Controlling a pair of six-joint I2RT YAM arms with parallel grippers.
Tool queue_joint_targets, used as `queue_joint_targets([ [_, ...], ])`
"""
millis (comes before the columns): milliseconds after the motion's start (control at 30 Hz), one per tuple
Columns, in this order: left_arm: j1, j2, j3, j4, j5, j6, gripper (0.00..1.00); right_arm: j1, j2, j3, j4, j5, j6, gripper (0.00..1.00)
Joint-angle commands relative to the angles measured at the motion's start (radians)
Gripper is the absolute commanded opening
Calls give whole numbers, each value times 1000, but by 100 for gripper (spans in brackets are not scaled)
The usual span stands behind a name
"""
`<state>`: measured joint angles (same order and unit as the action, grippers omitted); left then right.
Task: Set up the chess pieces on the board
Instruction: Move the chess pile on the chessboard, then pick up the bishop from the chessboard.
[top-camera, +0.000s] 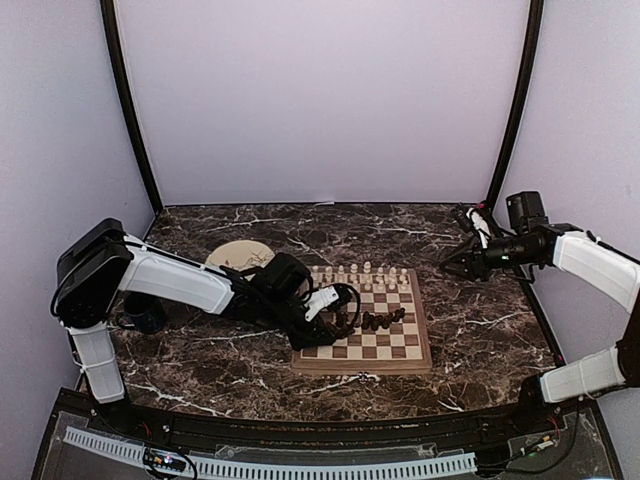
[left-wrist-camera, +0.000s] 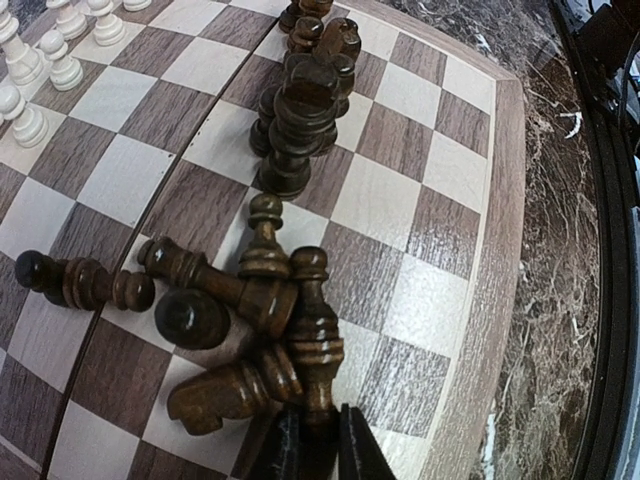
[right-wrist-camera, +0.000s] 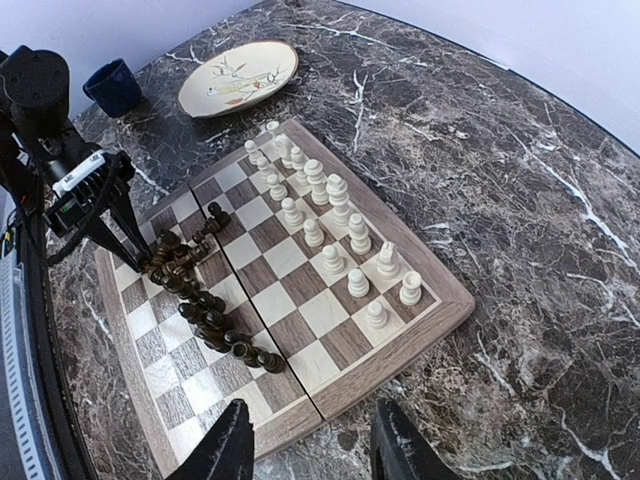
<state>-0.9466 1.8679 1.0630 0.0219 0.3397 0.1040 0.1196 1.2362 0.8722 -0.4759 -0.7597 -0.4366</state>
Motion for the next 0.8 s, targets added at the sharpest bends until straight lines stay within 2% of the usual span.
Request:
queue_joint_targets([
  [0, -3, -33, -51, 51, -20, -29, 0, 11, 17, 71, -33, -66, 30, 40],
  [300, -1, -52, -82, 47, -158, -13, 2, 98, 56, 159, -147, 7, -28, 39],
  [433, -1, -69, -80, 12, -198, -7, 6, 115, 65, 141, -121, 14, -24, 38],
  [600, -1, -108, -63, -76, -184, -11, 24, 114, 49, 45, -27, -4, 4, 38],
  [767, -1, -186, -48, -124, -168, -1, 31, 112, 2, -17, 13, 31, -7, 38],
])
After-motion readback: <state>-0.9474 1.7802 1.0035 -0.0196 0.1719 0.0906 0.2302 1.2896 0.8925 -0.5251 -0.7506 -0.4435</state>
